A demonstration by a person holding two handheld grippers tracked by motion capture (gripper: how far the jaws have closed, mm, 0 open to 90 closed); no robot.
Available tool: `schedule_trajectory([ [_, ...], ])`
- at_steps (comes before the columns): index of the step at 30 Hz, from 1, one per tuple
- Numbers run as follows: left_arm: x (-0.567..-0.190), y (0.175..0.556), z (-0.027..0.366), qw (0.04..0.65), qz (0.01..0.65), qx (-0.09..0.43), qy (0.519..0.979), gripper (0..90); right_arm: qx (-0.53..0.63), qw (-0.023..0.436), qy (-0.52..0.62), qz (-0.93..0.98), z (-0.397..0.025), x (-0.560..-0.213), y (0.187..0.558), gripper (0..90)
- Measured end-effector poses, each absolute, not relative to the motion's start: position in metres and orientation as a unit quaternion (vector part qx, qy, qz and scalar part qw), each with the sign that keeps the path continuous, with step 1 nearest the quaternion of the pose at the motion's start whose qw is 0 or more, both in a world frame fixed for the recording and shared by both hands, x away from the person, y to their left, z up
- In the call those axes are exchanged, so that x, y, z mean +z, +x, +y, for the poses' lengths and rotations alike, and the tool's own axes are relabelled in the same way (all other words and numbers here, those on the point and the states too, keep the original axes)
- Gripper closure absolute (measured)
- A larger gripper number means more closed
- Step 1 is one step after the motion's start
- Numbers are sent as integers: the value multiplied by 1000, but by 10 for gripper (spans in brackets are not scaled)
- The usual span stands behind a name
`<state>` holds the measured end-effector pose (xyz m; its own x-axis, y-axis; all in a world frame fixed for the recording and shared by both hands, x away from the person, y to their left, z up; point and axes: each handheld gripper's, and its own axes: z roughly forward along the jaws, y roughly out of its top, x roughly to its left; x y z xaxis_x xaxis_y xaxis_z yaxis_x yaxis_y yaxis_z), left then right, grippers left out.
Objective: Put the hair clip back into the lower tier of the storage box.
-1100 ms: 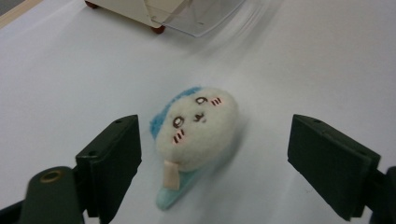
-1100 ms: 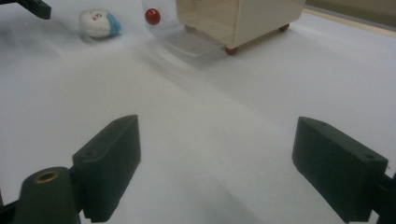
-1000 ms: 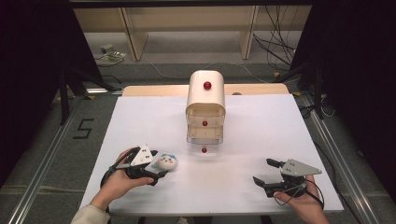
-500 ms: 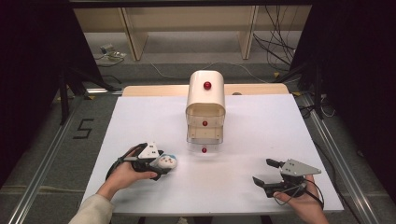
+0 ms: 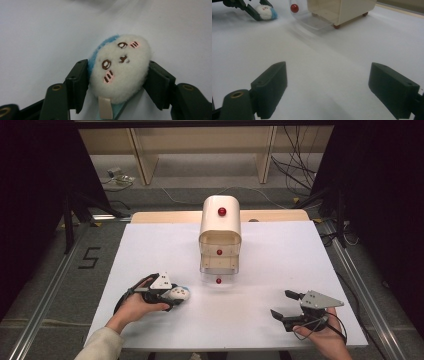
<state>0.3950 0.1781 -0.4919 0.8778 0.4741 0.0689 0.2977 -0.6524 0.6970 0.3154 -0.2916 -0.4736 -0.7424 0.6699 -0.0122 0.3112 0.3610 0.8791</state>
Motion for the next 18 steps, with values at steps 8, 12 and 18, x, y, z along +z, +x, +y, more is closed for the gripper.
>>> schedule_trajectory([
  [8,-490,394,178,359,229,124,896,442,476,188,305,803,-292,-473,315,162],
  [12,-490,393,177,360,234,126,894,446,477,188,304,803,-292,-473,315,162],
  [18,-488,391,177,365,242,125,891,446,477,187,304,803,-292,-473,315,162],
])
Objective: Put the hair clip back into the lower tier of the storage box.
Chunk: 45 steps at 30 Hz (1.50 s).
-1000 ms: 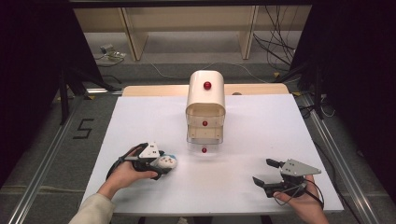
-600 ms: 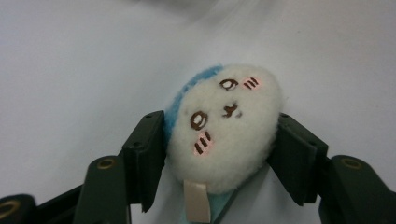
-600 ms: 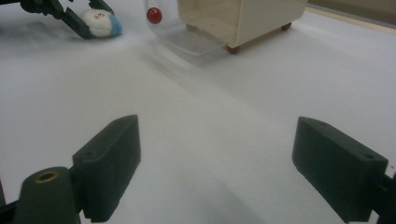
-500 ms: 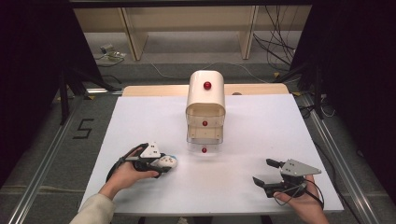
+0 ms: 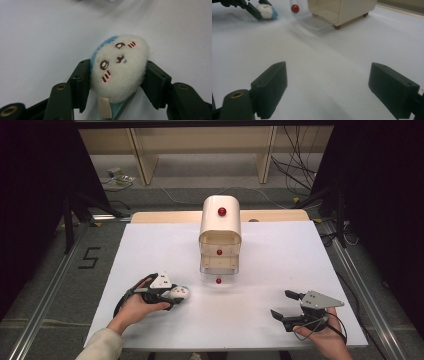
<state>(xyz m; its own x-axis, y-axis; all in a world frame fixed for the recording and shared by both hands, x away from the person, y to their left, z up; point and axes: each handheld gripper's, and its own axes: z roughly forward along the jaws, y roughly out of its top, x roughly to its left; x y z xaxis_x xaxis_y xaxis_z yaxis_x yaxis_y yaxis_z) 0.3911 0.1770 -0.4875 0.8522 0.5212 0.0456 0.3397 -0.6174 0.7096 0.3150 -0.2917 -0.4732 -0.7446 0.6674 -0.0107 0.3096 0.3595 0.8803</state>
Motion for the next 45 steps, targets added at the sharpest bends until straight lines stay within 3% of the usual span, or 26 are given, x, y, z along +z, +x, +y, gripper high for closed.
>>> schedule_trajectory([
  [45,-454,380,163,424,296,174,838,450,476,187,305,803,-292,-473,315,162],
])
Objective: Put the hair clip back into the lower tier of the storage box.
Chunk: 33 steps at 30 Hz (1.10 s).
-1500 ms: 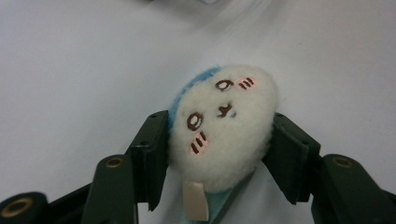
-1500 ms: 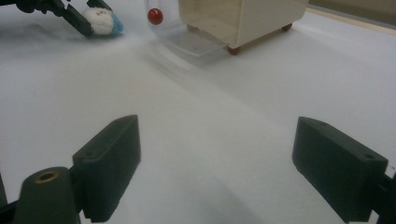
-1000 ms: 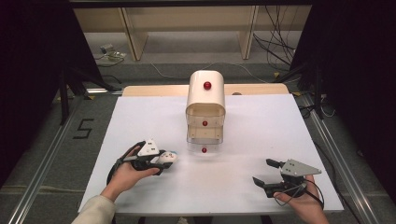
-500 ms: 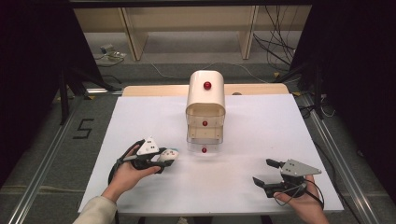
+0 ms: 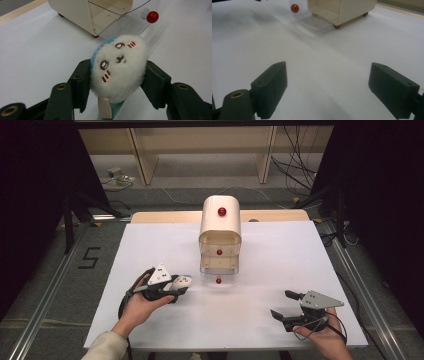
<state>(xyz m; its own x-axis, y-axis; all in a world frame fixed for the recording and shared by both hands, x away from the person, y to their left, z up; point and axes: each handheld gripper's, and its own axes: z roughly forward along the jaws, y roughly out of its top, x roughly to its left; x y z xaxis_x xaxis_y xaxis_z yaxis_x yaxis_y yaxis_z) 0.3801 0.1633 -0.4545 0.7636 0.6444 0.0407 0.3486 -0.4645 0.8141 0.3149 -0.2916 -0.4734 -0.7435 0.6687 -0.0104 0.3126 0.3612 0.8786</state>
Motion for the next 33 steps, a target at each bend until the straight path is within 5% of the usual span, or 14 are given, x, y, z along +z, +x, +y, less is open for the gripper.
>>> schedule_trajectory([
  [33,-429,377,135,425,341,195,815,450,476,186,306,803,-291,-474,315,162],
])
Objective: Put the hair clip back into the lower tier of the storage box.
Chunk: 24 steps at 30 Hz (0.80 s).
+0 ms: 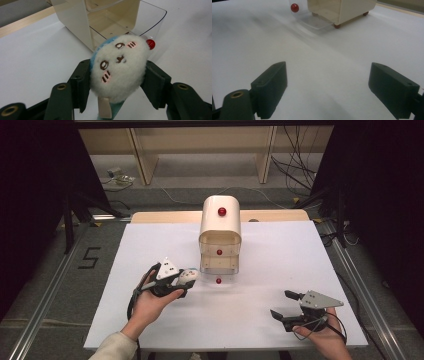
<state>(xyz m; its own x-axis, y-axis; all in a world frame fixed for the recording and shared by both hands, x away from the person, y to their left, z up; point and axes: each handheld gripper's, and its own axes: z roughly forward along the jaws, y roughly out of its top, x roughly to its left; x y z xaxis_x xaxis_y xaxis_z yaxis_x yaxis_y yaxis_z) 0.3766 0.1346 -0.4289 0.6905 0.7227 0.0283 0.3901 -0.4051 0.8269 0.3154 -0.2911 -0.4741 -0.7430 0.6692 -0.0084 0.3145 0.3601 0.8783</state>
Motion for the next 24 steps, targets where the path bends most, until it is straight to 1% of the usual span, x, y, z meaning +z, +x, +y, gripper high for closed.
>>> schedule_trajectory([
  [8,-423,378,126,423,350,200,811,450,475,186,308,803,-292,-474,315,162],
  [13,-419,378,121,418,345,210,814,450,475,186,308,803,-292,-474,315,163],
  [24,-414,381,110,414,347,210,815,450,475,187,306,803,-291,-474,315,162],
])
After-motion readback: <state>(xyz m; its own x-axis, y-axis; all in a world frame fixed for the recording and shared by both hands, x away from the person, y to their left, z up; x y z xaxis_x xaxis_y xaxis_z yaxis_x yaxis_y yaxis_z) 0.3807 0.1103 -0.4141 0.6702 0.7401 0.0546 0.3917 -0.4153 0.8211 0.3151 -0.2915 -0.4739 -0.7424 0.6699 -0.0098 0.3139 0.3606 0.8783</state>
